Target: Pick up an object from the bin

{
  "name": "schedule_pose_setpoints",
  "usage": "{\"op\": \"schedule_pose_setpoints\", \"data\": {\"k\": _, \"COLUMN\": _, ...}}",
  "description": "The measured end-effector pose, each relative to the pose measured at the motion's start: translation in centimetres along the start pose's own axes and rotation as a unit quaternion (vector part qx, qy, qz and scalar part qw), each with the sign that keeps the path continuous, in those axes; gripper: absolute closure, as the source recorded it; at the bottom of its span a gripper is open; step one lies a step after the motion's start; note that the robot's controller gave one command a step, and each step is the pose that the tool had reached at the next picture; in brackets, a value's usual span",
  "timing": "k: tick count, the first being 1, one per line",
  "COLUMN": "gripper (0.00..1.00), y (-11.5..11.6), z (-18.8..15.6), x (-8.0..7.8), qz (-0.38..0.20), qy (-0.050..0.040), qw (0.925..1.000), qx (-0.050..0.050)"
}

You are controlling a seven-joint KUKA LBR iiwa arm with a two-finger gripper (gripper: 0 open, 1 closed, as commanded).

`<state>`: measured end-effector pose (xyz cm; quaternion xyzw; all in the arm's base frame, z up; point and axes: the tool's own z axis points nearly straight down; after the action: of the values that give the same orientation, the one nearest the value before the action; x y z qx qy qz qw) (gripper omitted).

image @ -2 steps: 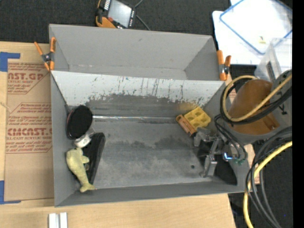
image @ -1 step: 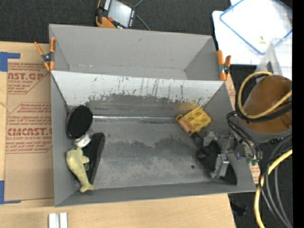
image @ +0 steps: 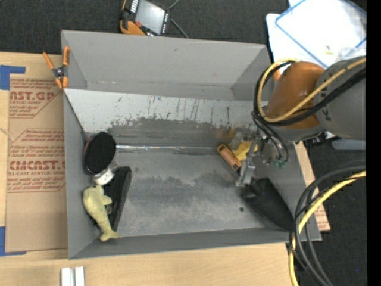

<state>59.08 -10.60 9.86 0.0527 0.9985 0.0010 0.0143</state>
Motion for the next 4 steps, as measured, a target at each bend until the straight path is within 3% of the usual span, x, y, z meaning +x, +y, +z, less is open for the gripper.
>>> {"op": "schedule_pose_setpoints", "data": {"k": 1, "gripper": 0.00, "y": -3.17, "z": 1.81, "x": 8.00, "qz": 0.134, "qy": -0.0027, "qw": 0.9909, "qx": -0.011}}
{"op": "schedule_pose_setpoints", "data": {"k": 2, "gripper": 1.00, "y": -3.58, "z": 1.91, "x": 7.77, "qz": 0.130, "qy": -0.0025, "qw": 0.9915, "qx": -0.007}}
{"op": "schedule_pose_setpoints", "data": {"k": 4, "gripper": 1.00, "y": -3.56, "z": 1.07, "x": 7.94, "qz": 0.130, "qy": 0.0010, "qw": 0.9915, "qx": -0.007}}
